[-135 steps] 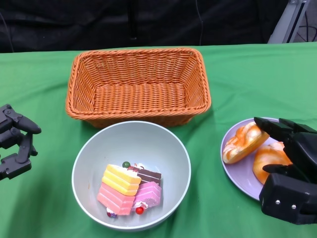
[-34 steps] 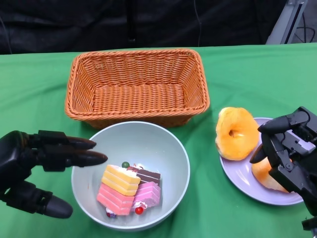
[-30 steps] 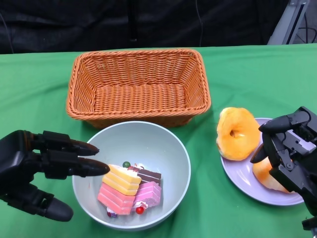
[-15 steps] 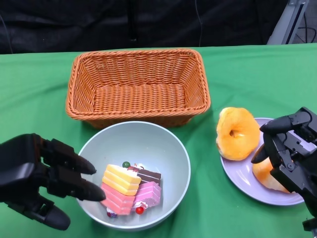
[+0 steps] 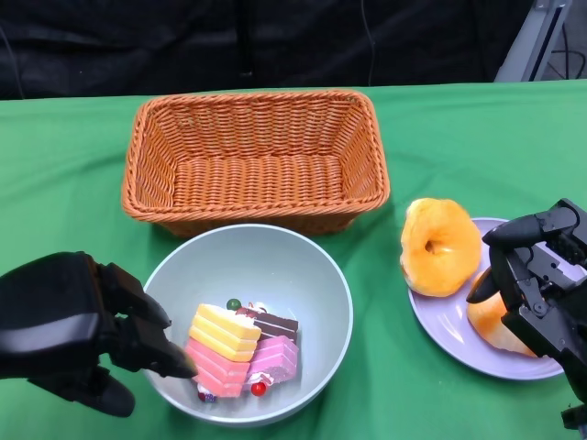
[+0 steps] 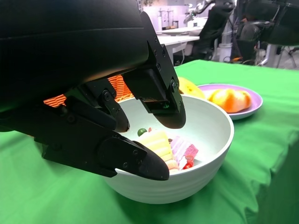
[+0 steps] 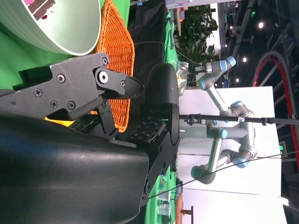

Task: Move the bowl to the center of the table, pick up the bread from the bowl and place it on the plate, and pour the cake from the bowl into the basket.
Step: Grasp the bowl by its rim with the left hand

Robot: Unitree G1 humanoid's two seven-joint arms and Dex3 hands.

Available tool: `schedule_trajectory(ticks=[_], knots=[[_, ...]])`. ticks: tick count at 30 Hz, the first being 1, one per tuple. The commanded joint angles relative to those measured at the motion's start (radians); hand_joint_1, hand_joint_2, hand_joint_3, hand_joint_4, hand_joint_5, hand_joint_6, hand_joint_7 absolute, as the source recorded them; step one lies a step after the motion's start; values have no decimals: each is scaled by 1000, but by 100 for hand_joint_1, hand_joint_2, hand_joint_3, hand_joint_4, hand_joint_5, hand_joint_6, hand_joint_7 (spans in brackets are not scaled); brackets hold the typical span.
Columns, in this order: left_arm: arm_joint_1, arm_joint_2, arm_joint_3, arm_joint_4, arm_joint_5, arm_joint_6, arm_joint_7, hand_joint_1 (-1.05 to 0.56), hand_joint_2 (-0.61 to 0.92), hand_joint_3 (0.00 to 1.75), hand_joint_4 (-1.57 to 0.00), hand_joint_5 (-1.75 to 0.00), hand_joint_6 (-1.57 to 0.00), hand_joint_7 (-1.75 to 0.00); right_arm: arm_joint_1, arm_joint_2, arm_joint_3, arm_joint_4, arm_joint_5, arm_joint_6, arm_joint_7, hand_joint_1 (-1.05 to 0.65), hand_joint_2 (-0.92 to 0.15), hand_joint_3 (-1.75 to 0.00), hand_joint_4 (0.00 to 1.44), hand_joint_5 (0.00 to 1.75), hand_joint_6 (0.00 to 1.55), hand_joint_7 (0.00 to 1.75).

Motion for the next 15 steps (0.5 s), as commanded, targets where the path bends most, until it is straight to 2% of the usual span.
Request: schedule_trajectory(ticks=[1, 15], knots=[[30, -1, 15, -58, 68, 42, 65, -42, 80, 0, -96, -1, -91, 0, 12, 4, -3, -27, 0, 2, -7, -6, -88, -57, 71, 161, 72, 114], [47, 44, -85, -123, 241, 154, 264, -39, 87, 2, -95, 0, -91, 0, 14, 2, -11, -36, 14, 4, 1, -9, -88, -55, 71, 162, 71, 116]])
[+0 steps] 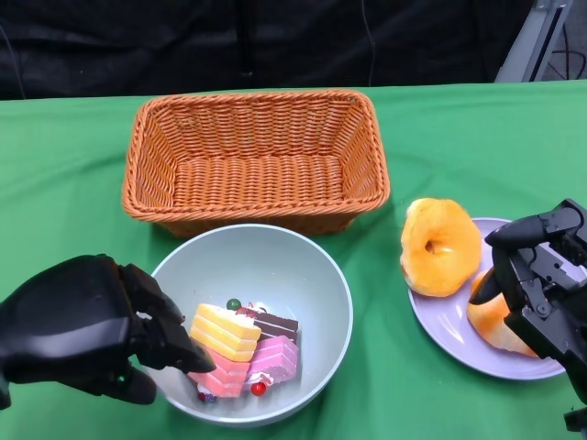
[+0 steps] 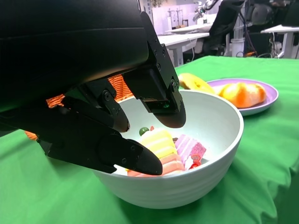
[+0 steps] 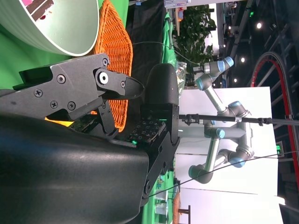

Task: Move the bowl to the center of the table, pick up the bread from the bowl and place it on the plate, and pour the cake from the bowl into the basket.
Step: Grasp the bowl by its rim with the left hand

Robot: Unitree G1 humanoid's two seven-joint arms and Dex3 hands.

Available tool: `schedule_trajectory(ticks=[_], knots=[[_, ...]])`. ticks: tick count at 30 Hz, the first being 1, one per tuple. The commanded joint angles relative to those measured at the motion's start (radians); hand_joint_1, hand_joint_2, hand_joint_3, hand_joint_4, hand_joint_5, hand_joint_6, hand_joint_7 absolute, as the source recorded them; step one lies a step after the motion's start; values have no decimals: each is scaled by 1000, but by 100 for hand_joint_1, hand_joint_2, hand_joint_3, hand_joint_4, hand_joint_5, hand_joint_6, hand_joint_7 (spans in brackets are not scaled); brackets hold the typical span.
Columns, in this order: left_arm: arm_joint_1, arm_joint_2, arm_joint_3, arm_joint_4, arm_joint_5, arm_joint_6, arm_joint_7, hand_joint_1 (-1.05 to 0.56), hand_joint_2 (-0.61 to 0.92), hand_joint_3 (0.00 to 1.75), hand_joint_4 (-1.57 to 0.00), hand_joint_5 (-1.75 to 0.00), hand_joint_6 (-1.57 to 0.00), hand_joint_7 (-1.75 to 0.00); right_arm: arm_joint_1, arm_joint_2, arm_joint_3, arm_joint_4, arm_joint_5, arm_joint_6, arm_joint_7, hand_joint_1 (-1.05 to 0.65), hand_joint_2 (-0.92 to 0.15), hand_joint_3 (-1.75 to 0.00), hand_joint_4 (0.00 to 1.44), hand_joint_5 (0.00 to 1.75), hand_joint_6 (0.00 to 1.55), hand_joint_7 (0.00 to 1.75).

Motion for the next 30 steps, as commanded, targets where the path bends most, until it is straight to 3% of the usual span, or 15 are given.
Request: schedule_trajectory(ticks=[1, 13, 23, 30], knots=[[9, 43, -35, -3, 31, 21, 44, -39, 87, 1, -94, 0, -91, 0, 2, 2, -10, -17, 19, 6, 0, -8, -88, -55, 72, 162, 71, 117], [11, 144, -115, -4, 45, 93, 111, -43, 85, 0, -88, 0, -85, 0, -2, 0, -20, -13, 21, 10, -1, -8, -84, -63, 73, 163, 71, 119], [34, 160, -162, -46, 76, 185, 167, -41, 91, 1, -83, 0, -81, 0, -7, 0, -23, -10, 19, 8, -2, -9, -83, -63, 72, 163, 71, 118], [16, 178, -224, -55, 35, 214, 127, -38, 91, 2, -81, -1, -80, -1, -10, 4, -22, -4, 24, 3, -2, -8, -84, -63, 72, 163, 71, 118]])
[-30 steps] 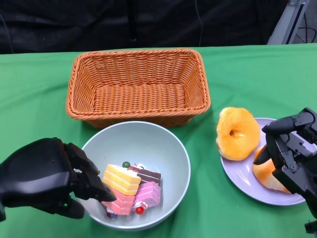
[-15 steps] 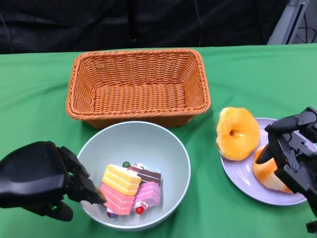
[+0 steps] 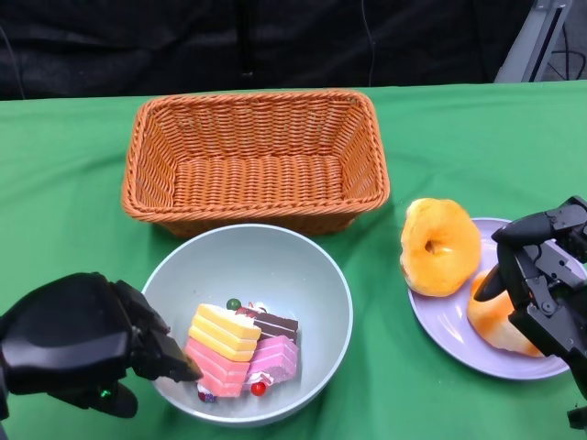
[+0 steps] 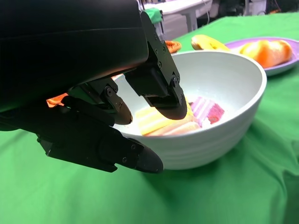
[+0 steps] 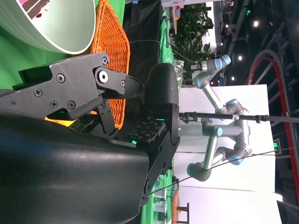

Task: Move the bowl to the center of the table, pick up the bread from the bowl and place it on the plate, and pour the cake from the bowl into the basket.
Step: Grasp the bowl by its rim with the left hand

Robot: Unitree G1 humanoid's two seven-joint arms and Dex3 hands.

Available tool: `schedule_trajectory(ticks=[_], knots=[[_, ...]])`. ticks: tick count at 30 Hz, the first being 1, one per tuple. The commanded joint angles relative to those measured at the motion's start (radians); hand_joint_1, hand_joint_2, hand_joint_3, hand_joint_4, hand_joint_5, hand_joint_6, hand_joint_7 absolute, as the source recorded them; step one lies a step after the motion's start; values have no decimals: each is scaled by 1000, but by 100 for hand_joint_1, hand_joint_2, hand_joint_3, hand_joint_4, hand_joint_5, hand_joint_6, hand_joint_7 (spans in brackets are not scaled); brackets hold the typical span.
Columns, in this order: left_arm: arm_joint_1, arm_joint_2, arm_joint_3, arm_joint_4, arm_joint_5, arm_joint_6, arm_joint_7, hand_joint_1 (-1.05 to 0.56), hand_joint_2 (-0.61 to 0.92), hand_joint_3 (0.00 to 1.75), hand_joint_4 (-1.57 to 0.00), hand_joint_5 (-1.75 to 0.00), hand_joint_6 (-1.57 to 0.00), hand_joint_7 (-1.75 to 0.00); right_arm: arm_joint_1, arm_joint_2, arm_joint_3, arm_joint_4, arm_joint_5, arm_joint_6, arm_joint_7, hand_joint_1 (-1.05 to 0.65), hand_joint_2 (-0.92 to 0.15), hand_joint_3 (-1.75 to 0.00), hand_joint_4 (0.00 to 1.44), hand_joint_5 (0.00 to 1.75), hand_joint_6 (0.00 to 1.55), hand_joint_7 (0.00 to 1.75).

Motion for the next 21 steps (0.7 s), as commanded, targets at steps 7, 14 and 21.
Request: schedule_trajectory(ticks=[7, 14, 21], knots=[[-30, 33, -43, -2, -36, 12, -6, -35, 92, 1, -86, -2, -90, -3, 6, 3, -6, -13, 2, -3, -5, -9, -86, -60, 72, 162, 70, 118], [-25, 29, -62, -30, -28, 60, -17, -34, 91, 0, -87, -1, -91, -1, 18, 2, -5, -23, -9, -7, -8, -9, -86, -59, 71, 163, 70, 118], [-24, 27, -94, -88, -16, 144, -62, -33, 89, 0, -88, -1, -98, -3, 19, 12, -4, -28, -5, -2, -15, -9, -86, -58, 71, 164, 70, 119]])
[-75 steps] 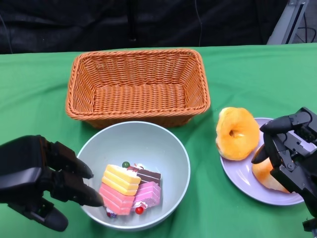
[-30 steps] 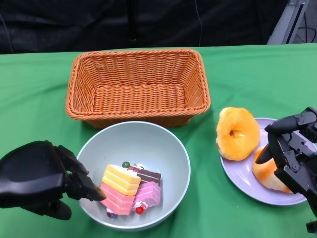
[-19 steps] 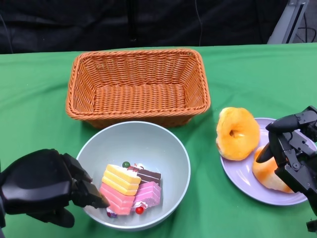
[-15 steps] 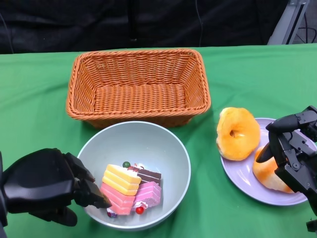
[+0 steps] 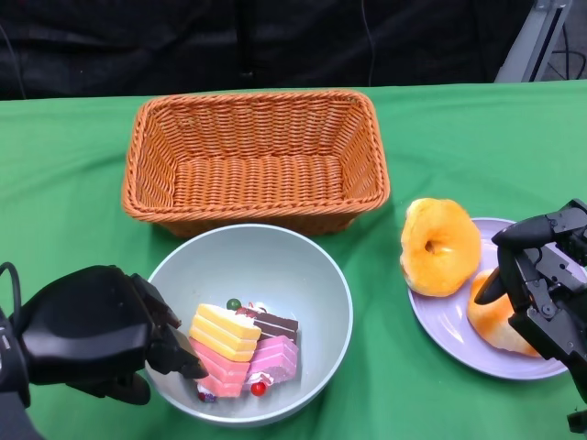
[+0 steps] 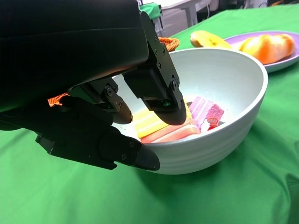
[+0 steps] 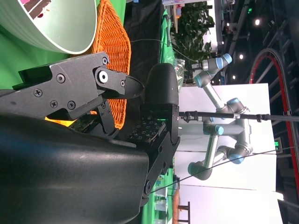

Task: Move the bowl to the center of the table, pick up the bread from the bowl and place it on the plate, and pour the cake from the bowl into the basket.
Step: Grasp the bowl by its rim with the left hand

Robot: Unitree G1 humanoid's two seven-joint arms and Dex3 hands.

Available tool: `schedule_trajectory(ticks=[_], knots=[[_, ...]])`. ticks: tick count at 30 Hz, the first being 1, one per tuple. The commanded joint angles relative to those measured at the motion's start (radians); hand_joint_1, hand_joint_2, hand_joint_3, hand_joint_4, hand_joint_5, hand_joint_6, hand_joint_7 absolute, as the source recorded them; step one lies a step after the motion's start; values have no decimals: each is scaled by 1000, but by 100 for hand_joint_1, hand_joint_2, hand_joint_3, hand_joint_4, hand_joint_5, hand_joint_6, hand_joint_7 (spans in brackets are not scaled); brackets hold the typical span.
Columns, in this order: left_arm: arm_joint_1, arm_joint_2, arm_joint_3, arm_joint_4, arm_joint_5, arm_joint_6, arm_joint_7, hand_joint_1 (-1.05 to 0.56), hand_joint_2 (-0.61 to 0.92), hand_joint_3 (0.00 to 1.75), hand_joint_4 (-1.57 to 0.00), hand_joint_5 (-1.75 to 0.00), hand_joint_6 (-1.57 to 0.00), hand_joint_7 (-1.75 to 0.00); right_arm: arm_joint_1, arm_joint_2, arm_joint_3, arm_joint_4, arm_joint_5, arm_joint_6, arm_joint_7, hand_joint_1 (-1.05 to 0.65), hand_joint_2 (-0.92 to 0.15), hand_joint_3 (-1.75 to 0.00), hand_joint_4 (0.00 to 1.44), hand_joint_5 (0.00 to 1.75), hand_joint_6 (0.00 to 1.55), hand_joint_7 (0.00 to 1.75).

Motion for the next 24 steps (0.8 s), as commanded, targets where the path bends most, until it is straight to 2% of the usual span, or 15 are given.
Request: schedule_trajectory(ticks=[1, 17, 24], knots=[[-2, 19, -21, -17, 12, 29, -31, -33, 89, 0, -88, -1, -99, -3, 6, 6, -7, -22, 5, 1, -11, -9, -86, -59, 71, 165, 70, 120], [-21, 22, -80, 5, 22, 64, -38, -37, 92, 1, -91, -1, -100, 0, 7, 4, -10, -21, 14, 2, -6, -10, -86, -59, 71, 163, 69, 119], [-16, 12, -94, 8, 39, 89, -21, -38, 92, 2, -87, 0, -90, 0, 8, 0, -15, -25, 12, 6, -8, -11, -86, -58, 71, 163, 69, 119]])
